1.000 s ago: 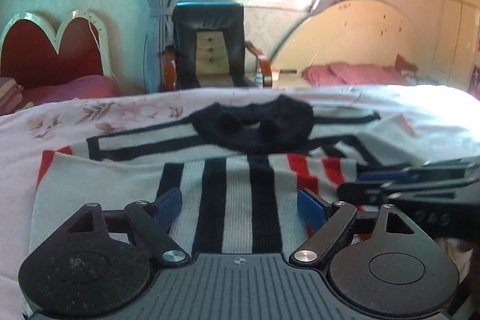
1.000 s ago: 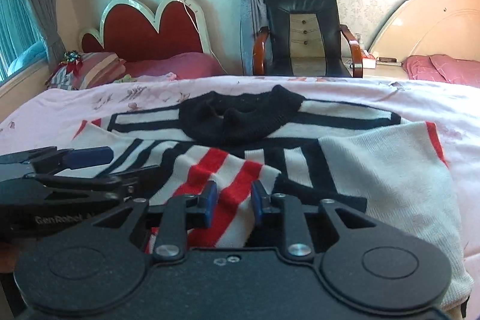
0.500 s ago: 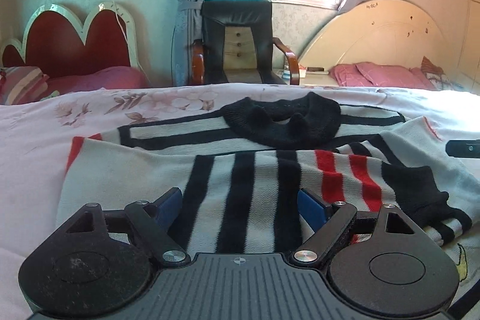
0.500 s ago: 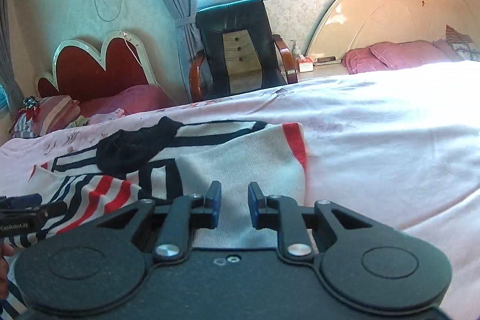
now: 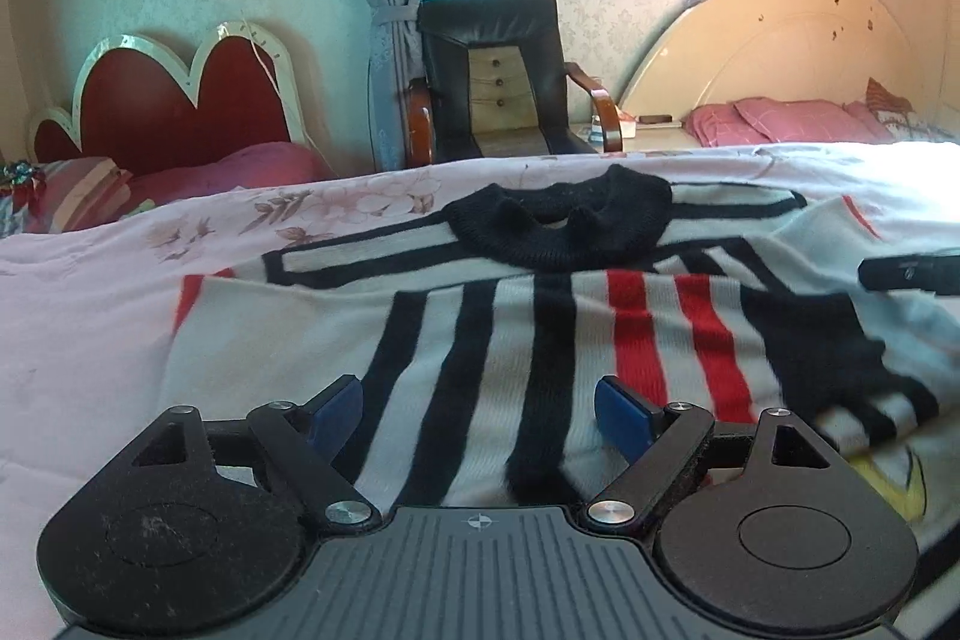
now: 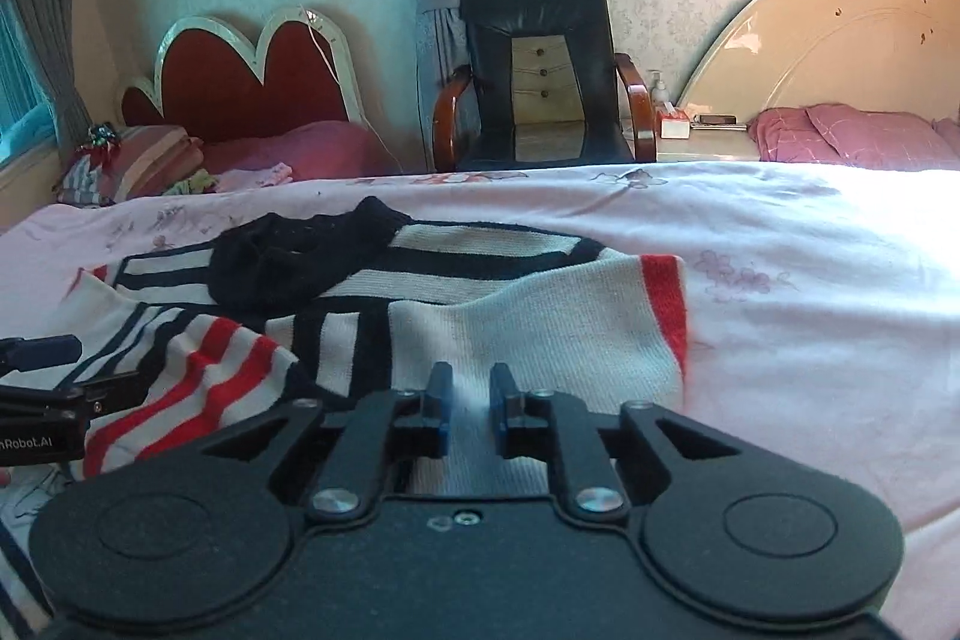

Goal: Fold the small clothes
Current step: 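Move the left tool toward the black hem of the sweater, then grasp the black hem with both tools and lift it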

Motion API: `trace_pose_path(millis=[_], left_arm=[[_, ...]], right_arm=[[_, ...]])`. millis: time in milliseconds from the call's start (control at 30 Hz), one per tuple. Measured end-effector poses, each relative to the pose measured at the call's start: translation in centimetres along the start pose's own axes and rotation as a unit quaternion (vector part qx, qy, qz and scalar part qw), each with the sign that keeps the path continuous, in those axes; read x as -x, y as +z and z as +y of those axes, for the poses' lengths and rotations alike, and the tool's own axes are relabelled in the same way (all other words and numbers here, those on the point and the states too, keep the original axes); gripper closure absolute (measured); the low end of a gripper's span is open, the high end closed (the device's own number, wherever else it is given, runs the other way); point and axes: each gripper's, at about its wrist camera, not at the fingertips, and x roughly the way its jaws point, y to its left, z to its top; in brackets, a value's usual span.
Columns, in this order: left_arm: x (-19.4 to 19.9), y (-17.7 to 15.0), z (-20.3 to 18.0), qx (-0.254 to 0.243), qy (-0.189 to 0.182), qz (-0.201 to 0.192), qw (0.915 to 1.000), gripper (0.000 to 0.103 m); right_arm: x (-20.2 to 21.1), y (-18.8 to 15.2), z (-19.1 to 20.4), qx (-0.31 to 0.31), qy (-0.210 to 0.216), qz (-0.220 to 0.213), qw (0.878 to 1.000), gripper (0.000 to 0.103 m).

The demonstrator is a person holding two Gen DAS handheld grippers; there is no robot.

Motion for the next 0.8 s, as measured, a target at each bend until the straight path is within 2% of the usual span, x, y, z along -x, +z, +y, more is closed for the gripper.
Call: trace_pose_path(millis=[100, 267, 433, 567, 600, 633, 667, 767, 800], left_arm=[[4.1, -3.2, 1.6, -0.007, 0.001, 0.007, 0.9999, 0.019], [10.2, -8.7, 3.9, -0.012, 0.006, 0.029, 0.9995, 0.019], [15.5, -13.0, 6.4, 0.007, 0.009, 0.052, 0.9986, 0.019], [18.9, -15.7, 9.4, 0.049, -0.007, 0.069, 0.9964, 0.021], [19.7, -16.5, 10.2, 0.063, -0.017, 0.076, 0.995, 0.026], [20.2, -17.3, 11.0, 0.08, -0.035, 0.086, 0.9925, 0.043], [20.5, -17.8, 11.7, 0.099, -0.054, 0.095, 0.9891, 0.05], [21.5, -19.3, 13.6, 0.162, -0.131, 0.103, 0.9727, 0.05], [21.5, -19.8, 13.9, 0.185, -0.166, 0.107, 0.9626, 0.05]], right_arm=[[3.7, -1.5, -1.1, -0.011, 0.016, 0.004, 1.0, 0.084], [10.4, -5.3, -2.5, -0.034, 0.039, 0.03, 0.998, 0.076], [16.6, -10.5, -2.0, -0.057, 0.045, 0.066, 0.995, 0.064], [20.7, -14.8, -2.1, -0.128, 0.049, 0.104, 0.985, 0.061], [21.5, -15.8, -2.1, -0.149, 0.052, 0.11, 0.981, 0.061], [22.2, -16.7, -2.1, -0.169, 0.056, 0.114, 0.977, 0.061], [22.9, -17.6, -2.1, -0.186, 0.059, 0.117, 0.974, 0.061], [24.7, -19.7, -1.7, -0.224, 0.078, 0.122, 0.964, 0.061], [25.0, -20.3, -1.5, -0.236, 0.09, 0.126, 0.959, 0.061]])
